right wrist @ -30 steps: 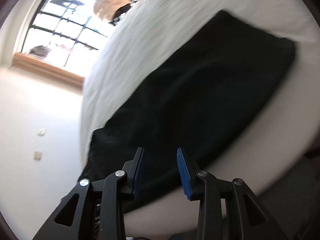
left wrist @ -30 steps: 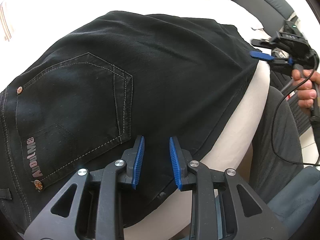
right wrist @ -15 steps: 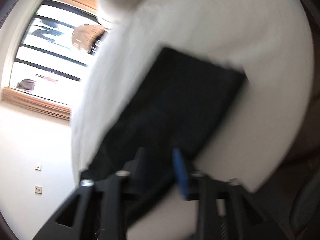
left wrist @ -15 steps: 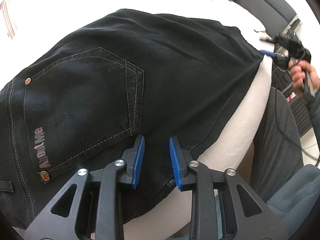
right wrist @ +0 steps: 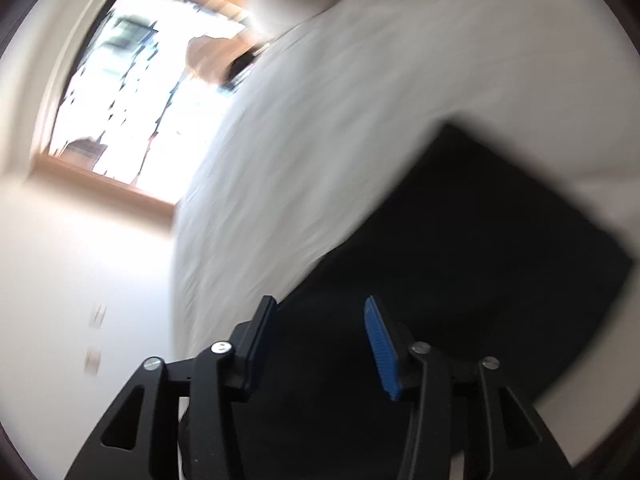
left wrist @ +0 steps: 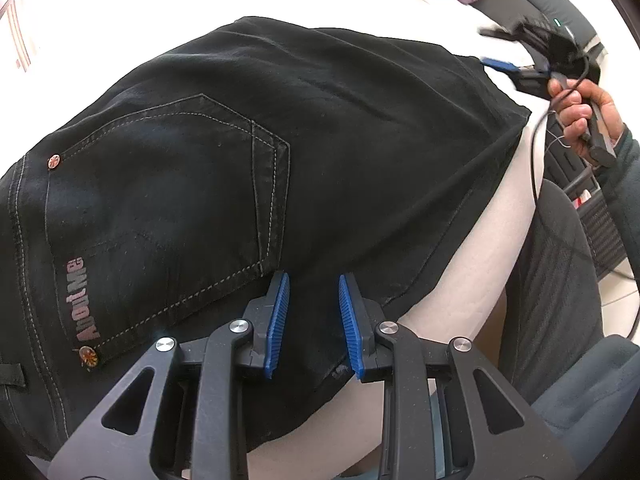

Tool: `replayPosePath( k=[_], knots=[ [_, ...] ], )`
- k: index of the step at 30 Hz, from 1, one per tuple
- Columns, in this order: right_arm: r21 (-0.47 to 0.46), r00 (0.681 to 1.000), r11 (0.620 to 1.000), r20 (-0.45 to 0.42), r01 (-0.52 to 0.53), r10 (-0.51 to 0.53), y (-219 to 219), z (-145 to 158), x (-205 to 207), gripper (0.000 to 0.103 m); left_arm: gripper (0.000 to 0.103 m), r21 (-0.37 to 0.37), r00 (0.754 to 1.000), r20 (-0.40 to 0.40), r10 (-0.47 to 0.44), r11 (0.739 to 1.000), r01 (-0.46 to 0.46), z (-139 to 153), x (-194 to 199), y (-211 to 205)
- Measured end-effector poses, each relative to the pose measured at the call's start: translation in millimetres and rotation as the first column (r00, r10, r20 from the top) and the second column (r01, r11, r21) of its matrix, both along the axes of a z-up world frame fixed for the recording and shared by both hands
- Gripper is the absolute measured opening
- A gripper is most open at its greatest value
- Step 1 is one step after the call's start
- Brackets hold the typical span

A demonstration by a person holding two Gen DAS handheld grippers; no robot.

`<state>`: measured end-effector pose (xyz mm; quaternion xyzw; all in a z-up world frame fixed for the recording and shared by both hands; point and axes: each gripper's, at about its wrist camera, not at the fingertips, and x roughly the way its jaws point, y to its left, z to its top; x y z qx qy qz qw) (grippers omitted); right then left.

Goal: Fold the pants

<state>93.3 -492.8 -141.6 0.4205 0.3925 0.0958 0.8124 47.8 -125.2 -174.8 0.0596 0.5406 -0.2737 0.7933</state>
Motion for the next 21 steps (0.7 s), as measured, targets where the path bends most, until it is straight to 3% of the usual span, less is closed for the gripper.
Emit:
replayPosePath(
  k=[2,4,5,6,8,11,12,13,15,17,19,21],
  knots=[
    [0.008,0.983,0.983,-0.010,-0.184,0.184,48.6,-7.0,24.0,0.051,0.025,-0.006,1.000,-0.003,0.003,1.000,-0.003,-0.1,0.6,1.7],
    [-0.032,0.955,0.958,-0.093,-0.286,0.282,81.8,-29.6,47.0,0.051,0.025,-0.010,1.000,-0.005,0.001,1.000,-0.001,-0.4,1.2,4.0],
    [-0.048,0.954,0.961,-0.138,-0.274,0.265,82.9,-43.3,57.5,0.046,0.025,-0.013,1.000,-0.006,0.000,1.000,-0.001,-0.5,1.3,5.1],
    [-0.023,0.958,0.968,-0.152,-0.250,0.244,78.0,-52.0,65.8,0.026,0.025,-0.015,1.000,-0.008,0.000,1.000,0.000,-0.9,1.9,6.1],
    [0.052,0.979,0.989,-0.143,-0.141,0.147,48.0,-63.9,80.3,0.005,0.025,-0.018,1.000,-0.012,0.001,1.000,-0.001,-1.6,3.4,8.4],
    [-0.051,0.991,0.997,-0.110,0.066,-0.071,-1.7,-56.1,83.4,0.003,0.025,-0.019,1.000,-0.012,0.001,1.000,-0.002,-2.3,4.7,11.0],
    [-0.111,0.980,0.984,-0.127,0.139,-0.153,-19.0,-49.5,80.8,0.005,0.025,-0.020,1.000,-0.011,0.004,1.000,-0.005,-2.5,4.4,11.9],
    [-0.108,0.977,0.981,-0.123,0.163,-0.176,-26.5,-43.7,76.0,0.010,0.025,-0.022,1.000,-0.010,0.008,1.000,-0.008,-2.6,4.4,12.3],
    [-0.075,0.982,0.982,-0.069,0.173,-0.178,-30.5,-27.3,58.1,0.048,0.025,-0.023,1.000,-0.008,0.012,1.000,-0.012,-3.5,3.9,13.2],
    [-0.065,0.995,0.993,0.010,0.099,-0.098,-15.0,-12.1,32.3,0.065,0.025,-0.014,1.000,-0.003,0.011,1.000,-0.011,-3.2,3.8,13.2],
    [-0.052,1.000,0.999,0.019,0.003,-0.002,3.1,-20.1,11.8,0.068,0.025,-0.006,1.000,0.000,0.011,1.000,-0.011,-2.3,2.7,11.0],
    [-0.071,0.998,0.997,-0.053,0.029,-0.033,-4.8,-45.4,-9.4,0.066,0.025,0.002,1.000,0.004,0.011,1.000,-0.011,-1.4,1.0,8.6]
  ],
)
